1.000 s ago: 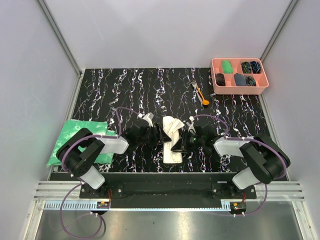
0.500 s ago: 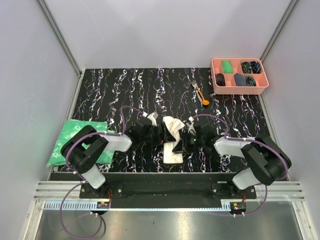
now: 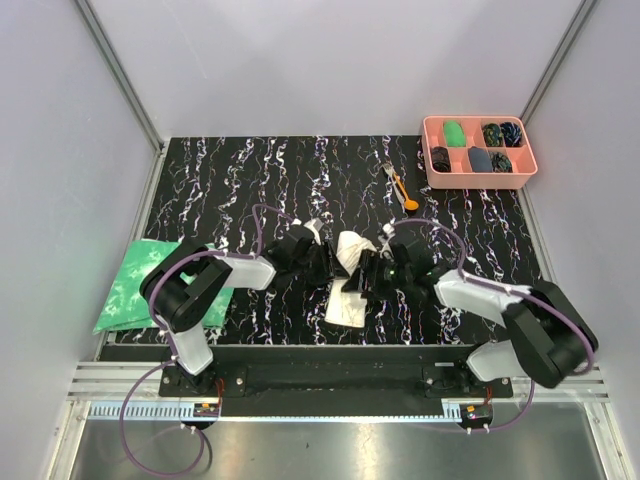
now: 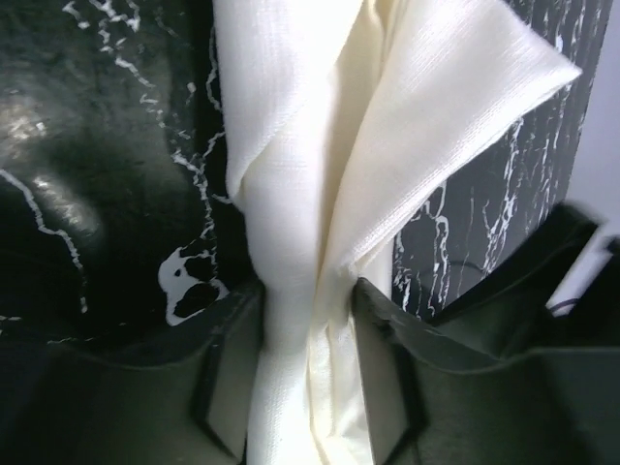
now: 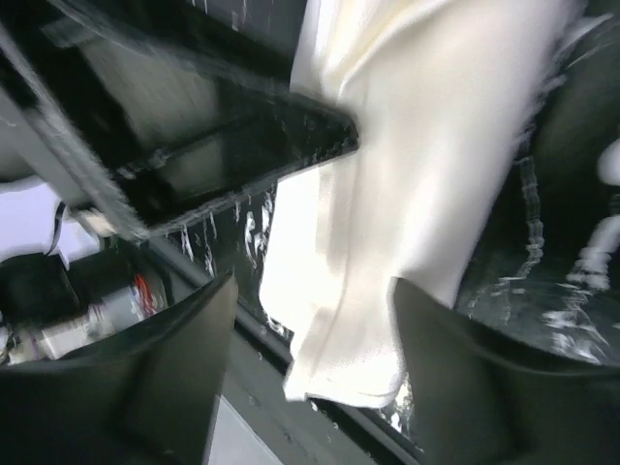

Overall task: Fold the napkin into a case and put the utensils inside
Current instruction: Fold the 2/3-rectangle-folded napkin at the center of the board, then pick up the top corner of the smaller rectangle folded napkin from the center of the board.

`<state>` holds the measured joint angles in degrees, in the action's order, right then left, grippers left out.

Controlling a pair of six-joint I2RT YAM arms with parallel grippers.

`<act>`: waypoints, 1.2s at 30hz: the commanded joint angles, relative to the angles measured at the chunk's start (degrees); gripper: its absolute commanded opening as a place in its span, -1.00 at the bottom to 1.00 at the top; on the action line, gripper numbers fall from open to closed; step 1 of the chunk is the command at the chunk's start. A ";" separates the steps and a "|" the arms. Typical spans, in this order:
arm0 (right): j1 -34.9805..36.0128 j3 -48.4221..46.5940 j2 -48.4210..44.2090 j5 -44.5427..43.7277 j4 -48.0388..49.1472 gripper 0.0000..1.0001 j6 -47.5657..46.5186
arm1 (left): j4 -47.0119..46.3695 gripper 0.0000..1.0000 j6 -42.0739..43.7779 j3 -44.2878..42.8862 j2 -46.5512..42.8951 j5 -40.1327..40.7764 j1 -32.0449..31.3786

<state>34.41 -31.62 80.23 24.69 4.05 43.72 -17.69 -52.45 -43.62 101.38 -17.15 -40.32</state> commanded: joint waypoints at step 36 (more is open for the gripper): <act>-8.75 -18.74 14.60 -6.85 7.03 -0.16 -3.04 | 1.52 -0.42 0.59 2.05 -1.81 -0.69 0.15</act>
<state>25.67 -45.98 92.51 15.79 9.08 38.94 -16.47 -52.07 -42.48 100.55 -17.15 -40.03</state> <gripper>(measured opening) 0.449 0.296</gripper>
